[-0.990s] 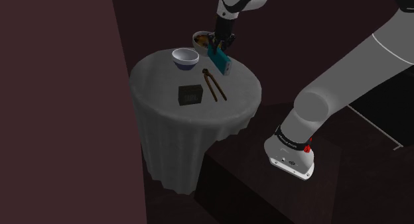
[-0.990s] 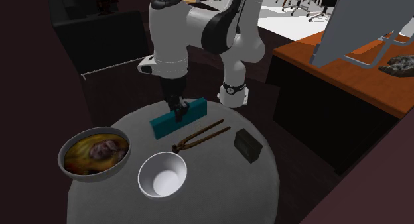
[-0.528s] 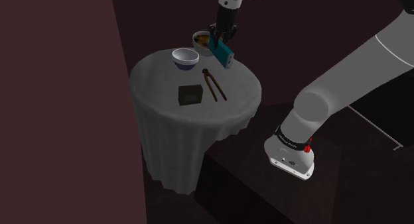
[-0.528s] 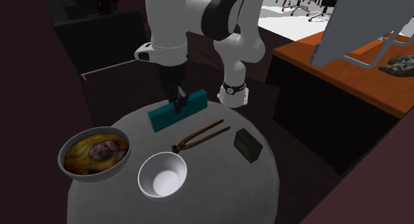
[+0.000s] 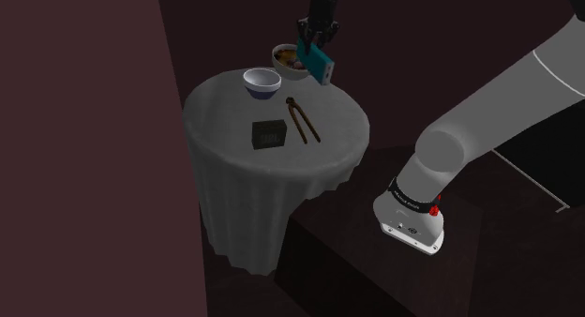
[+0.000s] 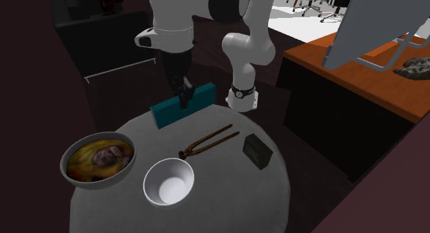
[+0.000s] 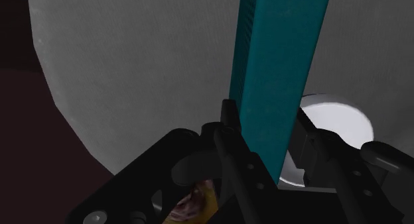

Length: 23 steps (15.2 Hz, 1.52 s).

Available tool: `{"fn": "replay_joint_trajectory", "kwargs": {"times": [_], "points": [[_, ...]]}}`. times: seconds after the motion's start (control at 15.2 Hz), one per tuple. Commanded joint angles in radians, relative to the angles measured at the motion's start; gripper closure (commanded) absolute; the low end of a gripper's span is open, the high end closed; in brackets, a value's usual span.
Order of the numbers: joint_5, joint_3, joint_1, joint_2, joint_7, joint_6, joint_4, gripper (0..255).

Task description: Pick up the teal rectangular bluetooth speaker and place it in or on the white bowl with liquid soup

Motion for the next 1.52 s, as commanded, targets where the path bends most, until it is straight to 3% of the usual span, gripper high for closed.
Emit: {"fn": "replay_joint_trajectory", "kwargs": {"times": [0.0, 0.79, 1.19, 1.39, 1.45], "points": [[-0.004, -0.01, -0.007, 0.033, -0.014, -0.015, 0.047, 255], [-0.009, -0.084, -0.071, 0.461, -0.149, -0.11, 0.572, 255], [0.007, -0.103, -0.11, 0.732, -0.206, -0.241, 0.974, 255], [0.017, -0.107, -0.135, 0.93, -0.228, -0.366, 1.297, 255], [0.017, -0.106, -0.135, 0.921, -0.228, -0.346, 1.268, 255]]}}
